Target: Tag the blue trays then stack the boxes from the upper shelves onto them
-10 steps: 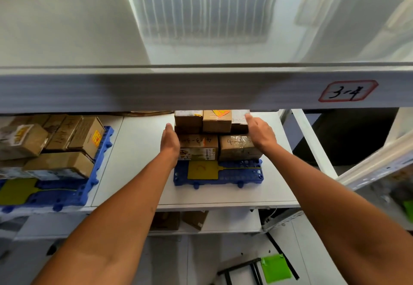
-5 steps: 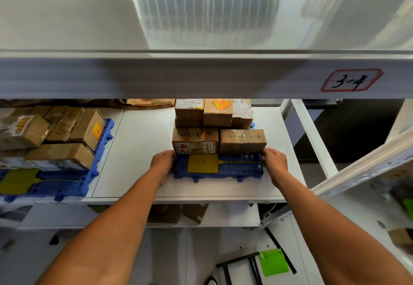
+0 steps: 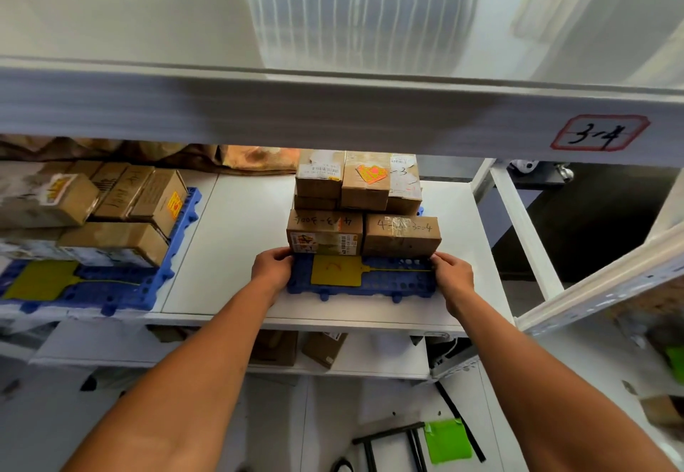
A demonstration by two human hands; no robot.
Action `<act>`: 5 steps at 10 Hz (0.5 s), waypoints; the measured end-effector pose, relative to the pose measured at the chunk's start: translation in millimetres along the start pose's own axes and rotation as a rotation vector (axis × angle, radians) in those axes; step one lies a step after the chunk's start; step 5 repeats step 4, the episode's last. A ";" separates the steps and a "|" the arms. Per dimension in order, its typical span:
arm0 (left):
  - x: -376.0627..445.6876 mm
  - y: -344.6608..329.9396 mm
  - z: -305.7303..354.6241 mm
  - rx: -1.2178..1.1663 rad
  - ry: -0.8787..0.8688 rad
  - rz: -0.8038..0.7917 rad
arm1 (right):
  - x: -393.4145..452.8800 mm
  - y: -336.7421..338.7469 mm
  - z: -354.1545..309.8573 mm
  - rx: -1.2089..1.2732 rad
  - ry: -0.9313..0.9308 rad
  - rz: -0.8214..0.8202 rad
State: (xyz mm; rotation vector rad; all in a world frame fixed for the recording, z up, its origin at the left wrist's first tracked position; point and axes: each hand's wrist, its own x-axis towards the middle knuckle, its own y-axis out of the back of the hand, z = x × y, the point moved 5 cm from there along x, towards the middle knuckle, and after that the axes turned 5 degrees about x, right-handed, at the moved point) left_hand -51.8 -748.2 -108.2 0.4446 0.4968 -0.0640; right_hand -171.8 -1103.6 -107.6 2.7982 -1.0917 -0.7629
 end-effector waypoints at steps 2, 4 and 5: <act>-2.4 23.3 -8.9 0.010 0.006 0.048 | -11.4 -22.2 -2.5 -0.027 0.023 -0.045; -5.6 37.7 -16.7 0.059 0.002 0.075 | -17.0 -25.5 -0.4 0.000 0.049 -0.041; -5.6 37.7 -16.7 0.059 0.002 0.075 | -17.0 -25.5 -0.4 0.000 0.049 -0.041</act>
